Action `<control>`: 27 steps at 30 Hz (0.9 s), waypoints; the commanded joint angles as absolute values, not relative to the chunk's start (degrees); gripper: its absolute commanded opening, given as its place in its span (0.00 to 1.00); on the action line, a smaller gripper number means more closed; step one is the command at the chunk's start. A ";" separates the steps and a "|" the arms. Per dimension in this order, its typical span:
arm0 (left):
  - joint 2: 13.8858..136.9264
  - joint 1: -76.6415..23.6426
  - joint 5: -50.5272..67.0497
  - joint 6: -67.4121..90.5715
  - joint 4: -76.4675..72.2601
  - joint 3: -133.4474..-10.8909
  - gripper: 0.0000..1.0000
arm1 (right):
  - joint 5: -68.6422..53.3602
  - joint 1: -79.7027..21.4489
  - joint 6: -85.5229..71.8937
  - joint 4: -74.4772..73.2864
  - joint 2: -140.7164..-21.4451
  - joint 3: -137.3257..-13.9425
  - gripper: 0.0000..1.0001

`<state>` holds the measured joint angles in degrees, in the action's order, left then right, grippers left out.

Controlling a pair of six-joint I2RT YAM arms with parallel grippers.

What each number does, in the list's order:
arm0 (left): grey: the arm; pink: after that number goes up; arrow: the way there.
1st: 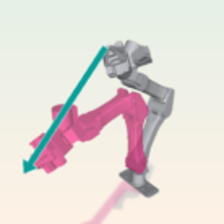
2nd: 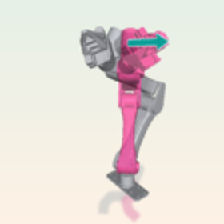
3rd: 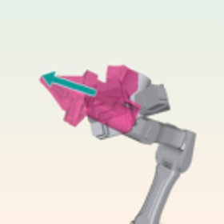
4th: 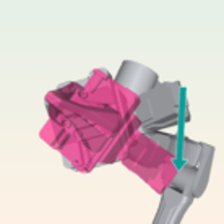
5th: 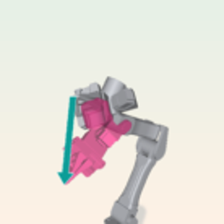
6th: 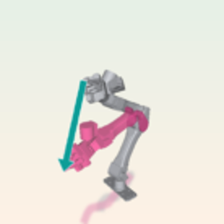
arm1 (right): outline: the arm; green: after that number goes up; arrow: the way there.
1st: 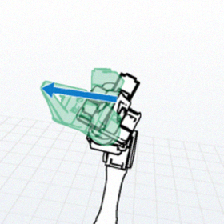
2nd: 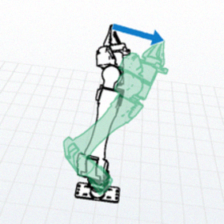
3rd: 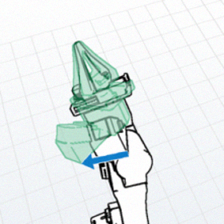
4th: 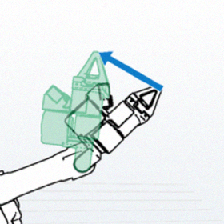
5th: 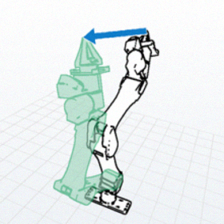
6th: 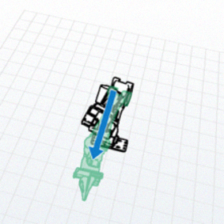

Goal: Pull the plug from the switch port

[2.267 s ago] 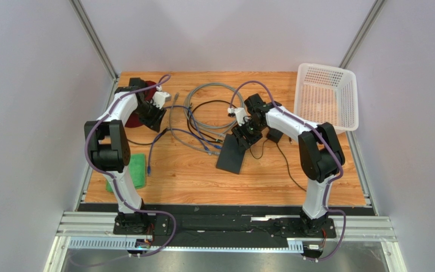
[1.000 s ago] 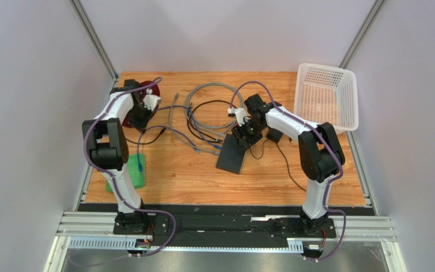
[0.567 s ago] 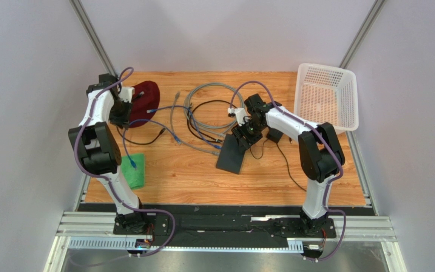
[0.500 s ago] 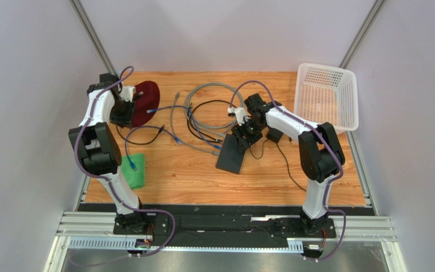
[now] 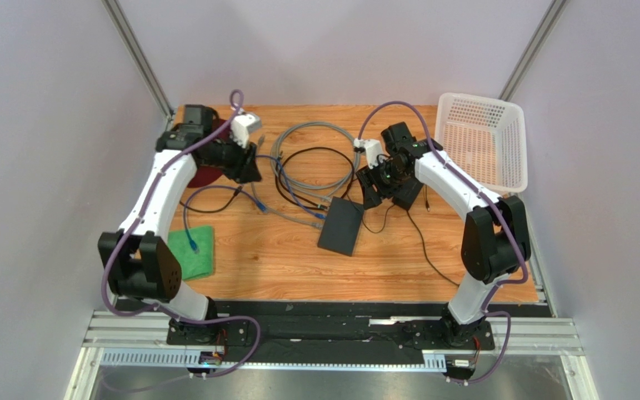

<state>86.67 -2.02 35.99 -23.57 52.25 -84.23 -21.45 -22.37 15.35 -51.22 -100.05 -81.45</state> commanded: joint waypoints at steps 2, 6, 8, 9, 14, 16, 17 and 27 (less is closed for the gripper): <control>92.81 -8.78 50.53 -15.85 46.95 -76.40 0.43 | -24.25 -21.71 12.92 -55.89 -100.63 -84.19 0.56; 93.95 -13.52 50.19 -12.66 37.19 -70.14 0.33 | -27.24 -21.71 11.70 -55.37 -102.13 -82.54 0.51; 95.09 -15.28 50.45 -13.44 35.95 -69.35 0.28 | -28.56 -21.80 11.69 -55.37 -102.65 -81.92 0.49; 96.49 -17.12 50.10 -13.71 35.95 -69.26 0.27 | -28.65 -21.88 11.78 -55.28 -102.74 -80.96 0.49; 101.33 -21.88 48.87 -14.77 34.72 -69.60 0.25 | -29.00 -21.97 11.52 -54.32 -102.48 -78.58 0.49; 104.58 -23.73 48.52 -13.37 33.49 -70.40 0.25 | -29.27 -22.15 11.25 -53.97 -102.13 -78.14 0.50; 105.63 -24.34 48.43 -13.01 33.57 -71.79 0.25 | -29.18 -22.24 11.25 -54.05 -101.95 -78.13 0.50; 115.39 -32.16 50.27 -13.10 34.80 -80.41 0.25 | -28.39 -22.41 12.30 -54.32 -101.78 -78.05 0.50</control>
